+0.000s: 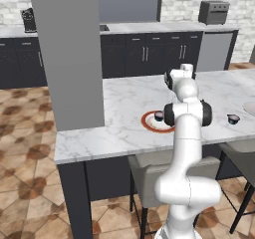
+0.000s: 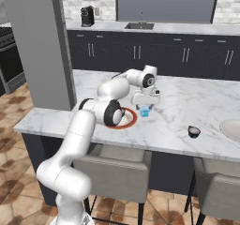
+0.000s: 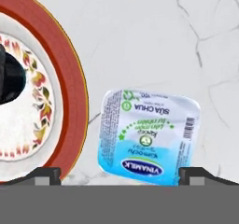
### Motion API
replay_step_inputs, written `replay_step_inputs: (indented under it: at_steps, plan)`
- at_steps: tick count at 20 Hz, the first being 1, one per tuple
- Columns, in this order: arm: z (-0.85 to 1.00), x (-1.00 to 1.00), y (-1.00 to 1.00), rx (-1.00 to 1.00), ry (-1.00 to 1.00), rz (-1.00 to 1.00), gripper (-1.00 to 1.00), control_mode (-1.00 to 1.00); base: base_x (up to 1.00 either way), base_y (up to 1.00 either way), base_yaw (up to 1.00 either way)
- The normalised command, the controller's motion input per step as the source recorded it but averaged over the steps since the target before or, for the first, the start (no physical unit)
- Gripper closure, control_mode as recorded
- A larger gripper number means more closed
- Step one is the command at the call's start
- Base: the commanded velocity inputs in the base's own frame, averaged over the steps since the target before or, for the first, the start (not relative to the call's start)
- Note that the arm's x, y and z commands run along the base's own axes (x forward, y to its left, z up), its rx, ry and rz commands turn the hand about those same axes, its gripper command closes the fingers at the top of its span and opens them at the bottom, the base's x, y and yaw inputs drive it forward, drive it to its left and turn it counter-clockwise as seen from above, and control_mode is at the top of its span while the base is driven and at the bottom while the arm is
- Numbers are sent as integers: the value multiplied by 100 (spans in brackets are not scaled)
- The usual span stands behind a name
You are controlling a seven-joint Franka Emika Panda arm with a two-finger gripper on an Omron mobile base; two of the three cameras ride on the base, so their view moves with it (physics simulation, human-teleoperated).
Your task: Place two yogurt containers on each plate.
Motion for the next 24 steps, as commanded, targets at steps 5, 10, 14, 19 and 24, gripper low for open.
replay_step_inputs:
  at_steps: [5,10,14,19,24]
  plan:
    - [-24,0,0,0,-3,0,-100,-100,0,0,0]
    - [-26,0,0,0,-4,0,-100,-100,0,0,0]
    - [-33,0,0,0,-2,0,-100,-100,0,0,0]
    - [-44,0,25,0,-2,0,100,-100,0,0,0]
    - [-41,-8,58,1,-14,0,100,-100,0,0,0]
